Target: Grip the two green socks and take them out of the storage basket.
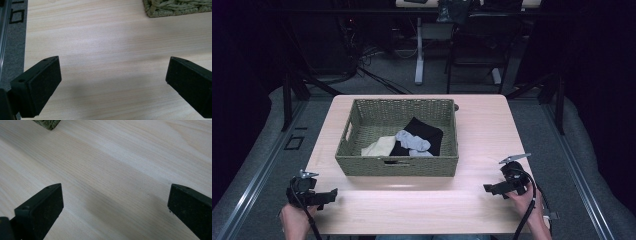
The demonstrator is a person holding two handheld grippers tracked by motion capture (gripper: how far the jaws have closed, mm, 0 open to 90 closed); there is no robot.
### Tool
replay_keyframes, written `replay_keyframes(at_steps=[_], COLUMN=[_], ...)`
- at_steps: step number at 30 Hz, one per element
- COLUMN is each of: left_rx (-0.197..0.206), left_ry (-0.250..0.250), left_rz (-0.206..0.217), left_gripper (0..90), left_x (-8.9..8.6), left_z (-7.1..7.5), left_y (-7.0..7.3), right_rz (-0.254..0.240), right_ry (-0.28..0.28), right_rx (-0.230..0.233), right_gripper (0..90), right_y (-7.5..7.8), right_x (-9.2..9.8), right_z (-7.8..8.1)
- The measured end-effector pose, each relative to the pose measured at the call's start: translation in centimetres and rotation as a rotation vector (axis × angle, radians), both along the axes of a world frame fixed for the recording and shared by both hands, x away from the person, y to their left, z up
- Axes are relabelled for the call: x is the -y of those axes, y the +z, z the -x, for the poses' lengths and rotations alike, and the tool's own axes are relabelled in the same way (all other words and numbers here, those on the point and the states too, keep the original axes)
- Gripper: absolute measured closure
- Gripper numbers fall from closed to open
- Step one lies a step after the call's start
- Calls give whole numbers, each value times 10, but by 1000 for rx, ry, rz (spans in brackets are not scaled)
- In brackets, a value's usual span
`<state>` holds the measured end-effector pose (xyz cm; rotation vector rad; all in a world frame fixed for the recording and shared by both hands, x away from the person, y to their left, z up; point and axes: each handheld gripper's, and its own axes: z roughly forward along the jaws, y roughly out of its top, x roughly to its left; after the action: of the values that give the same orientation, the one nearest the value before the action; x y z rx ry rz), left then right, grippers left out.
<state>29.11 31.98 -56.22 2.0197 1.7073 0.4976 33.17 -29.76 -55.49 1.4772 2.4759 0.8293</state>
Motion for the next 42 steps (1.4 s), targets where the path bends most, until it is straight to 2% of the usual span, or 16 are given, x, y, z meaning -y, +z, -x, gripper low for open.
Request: replay_keyframes(at_steps=[3,9,11,20,24,26,33,35,42], left_rx=[-13,15,28,32,69,88,68,88,94], left_ry=[-12,-47,-44,-41,-51,-50,-80,-87,-99], left_rz=[-2,-30,-31,-33,-32,-13,-14,-9,-8], left_gripper=[0,21,21,21,26,20,0,0,1], left_x=[-1,3,3,4,4,3,6,6,3], left_z=[-1,-1,0,1,4,5,4,5,4], left_y=[0,0,1,3,8,11,21,27,41], right_rz=[-1,-2,4,-4,6,1,0,-6,9], right_ry=[-2,4,1,2,0,8,2,-2,1], right_rx=[2,-1,4,0,5,4,5,10,18], right_gripper=[0,0,0,0,0,0,0,0,0], right_y=[-1,-1,-2,-3,-3,-2,-2,-1,-2], right_x=[-1,-2,-3,-3,-3,-4,-4,-4,-7], right_z=[0,-1,-1,-1,-2,-1,-1,-1,-2])
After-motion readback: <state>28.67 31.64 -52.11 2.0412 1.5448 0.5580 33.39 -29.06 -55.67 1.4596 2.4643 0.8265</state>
